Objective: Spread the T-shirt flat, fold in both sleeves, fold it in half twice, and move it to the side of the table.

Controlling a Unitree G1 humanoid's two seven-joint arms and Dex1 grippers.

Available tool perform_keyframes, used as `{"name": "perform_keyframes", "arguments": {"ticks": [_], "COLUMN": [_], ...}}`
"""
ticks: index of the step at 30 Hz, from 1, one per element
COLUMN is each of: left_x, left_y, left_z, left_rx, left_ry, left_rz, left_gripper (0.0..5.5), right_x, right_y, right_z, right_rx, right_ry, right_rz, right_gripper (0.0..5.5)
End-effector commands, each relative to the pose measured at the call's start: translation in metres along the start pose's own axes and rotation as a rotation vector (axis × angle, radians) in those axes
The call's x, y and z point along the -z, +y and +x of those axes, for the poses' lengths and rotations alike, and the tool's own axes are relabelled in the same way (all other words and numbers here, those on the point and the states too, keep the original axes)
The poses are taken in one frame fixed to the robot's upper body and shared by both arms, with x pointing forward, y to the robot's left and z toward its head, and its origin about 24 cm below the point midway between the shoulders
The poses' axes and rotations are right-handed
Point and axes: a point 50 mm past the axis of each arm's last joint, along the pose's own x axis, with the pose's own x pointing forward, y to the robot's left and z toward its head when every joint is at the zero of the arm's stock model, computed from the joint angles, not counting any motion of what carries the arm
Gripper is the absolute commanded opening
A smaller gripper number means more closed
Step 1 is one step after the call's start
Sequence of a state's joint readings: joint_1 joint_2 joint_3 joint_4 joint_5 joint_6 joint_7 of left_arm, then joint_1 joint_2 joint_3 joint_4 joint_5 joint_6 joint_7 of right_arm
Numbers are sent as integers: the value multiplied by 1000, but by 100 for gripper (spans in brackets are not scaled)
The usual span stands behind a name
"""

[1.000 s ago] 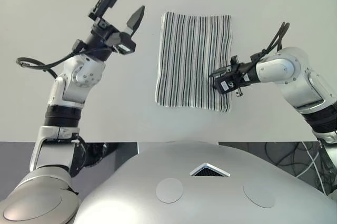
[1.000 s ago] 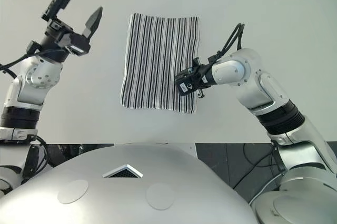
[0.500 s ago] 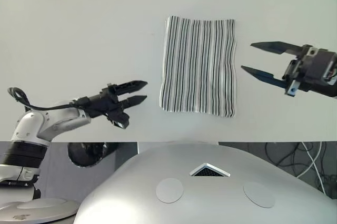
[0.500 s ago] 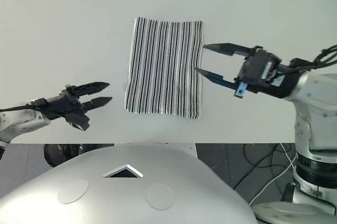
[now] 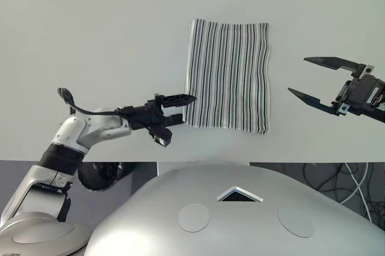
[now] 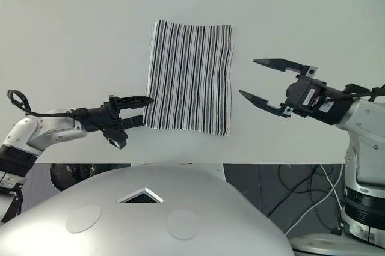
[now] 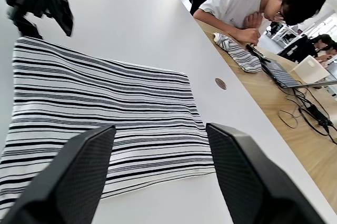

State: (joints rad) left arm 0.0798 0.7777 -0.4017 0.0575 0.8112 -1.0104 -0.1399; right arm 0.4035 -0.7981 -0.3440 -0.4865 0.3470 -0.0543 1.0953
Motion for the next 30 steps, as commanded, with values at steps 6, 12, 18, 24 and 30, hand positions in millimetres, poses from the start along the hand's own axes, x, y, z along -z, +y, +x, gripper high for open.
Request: {"name": "perform_keyframes", "arguments": {"ticks": [6, 12, 18, 24, 30], "left_x": [-8, -10, 0, 2, 1], "left_y": [-35, -32, -32, -35, -38], "left_z": [-14, -12, -12, -10, -10], "left_rx": [323, 291, 282, 281, 291], "left_ry": [-35, -55, -16, -7, -12], "left_rz": [-17, -26, -45, -64, -75], "left_gripper": [372, 253, 135, 69, 16], "right_x": [-3, 3, 4, 5, 12], "right_y": [0, 0, 6, 11, 28], "right_z": [5, 9, 10, 10, 4], "right_rx": [12, 11, -14, -43, -119], "right_ry": [9, 35, 44, 60, 121], "right_rz": [-31, -18, -9, -13, -34], "right_gripper": [322, 322, 322, 322, 322]}}
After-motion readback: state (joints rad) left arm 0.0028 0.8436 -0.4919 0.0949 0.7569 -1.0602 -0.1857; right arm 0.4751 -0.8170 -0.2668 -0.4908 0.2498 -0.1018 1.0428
